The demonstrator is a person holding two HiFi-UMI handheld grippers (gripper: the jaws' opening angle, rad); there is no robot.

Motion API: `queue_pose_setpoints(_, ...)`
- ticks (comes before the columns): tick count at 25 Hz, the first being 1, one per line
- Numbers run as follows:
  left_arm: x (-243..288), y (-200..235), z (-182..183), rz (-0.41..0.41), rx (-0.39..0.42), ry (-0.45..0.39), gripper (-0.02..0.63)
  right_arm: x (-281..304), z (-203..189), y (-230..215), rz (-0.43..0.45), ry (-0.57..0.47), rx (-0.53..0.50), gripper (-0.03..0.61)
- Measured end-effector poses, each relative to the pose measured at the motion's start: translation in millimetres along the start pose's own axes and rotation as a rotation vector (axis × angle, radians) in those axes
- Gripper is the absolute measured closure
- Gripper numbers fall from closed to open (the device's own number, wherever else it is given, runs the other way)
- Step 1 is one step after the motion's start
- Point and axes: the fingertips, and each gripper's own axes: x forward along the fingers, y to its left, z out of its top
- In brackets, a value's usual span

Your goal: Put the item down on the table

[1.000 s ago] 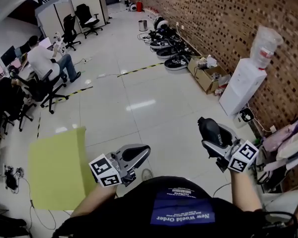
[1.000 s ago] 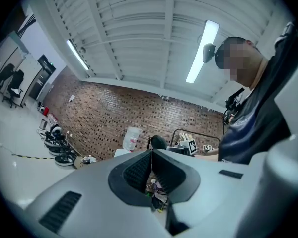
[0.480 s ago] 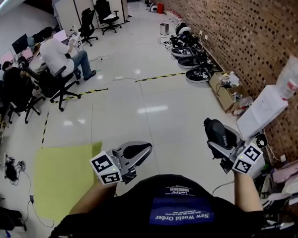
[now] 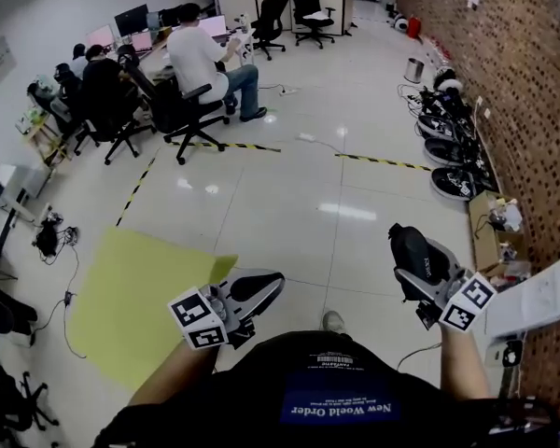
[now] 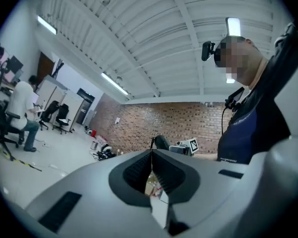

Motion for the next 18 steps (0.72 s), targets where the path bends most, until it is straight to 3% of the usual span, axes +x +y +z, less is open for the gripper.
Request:
queue_pose_setpoints(11,22,96,28,0.441,0.039,-0.112,0.609,151,23,-127,0.371,0.047,-0.006,0.242)
queue_pose_setpoints(14,12,104,28,0.556,0.05,-0.138,0.611,189,25,-135,0.469,0.061,-0.015,0.242)
queue_pose_setpoints(18,-30,103,29,0.725,0.045,-0.189,0.609,248,22,-112,0.618,0.094,-0.028,0.242)
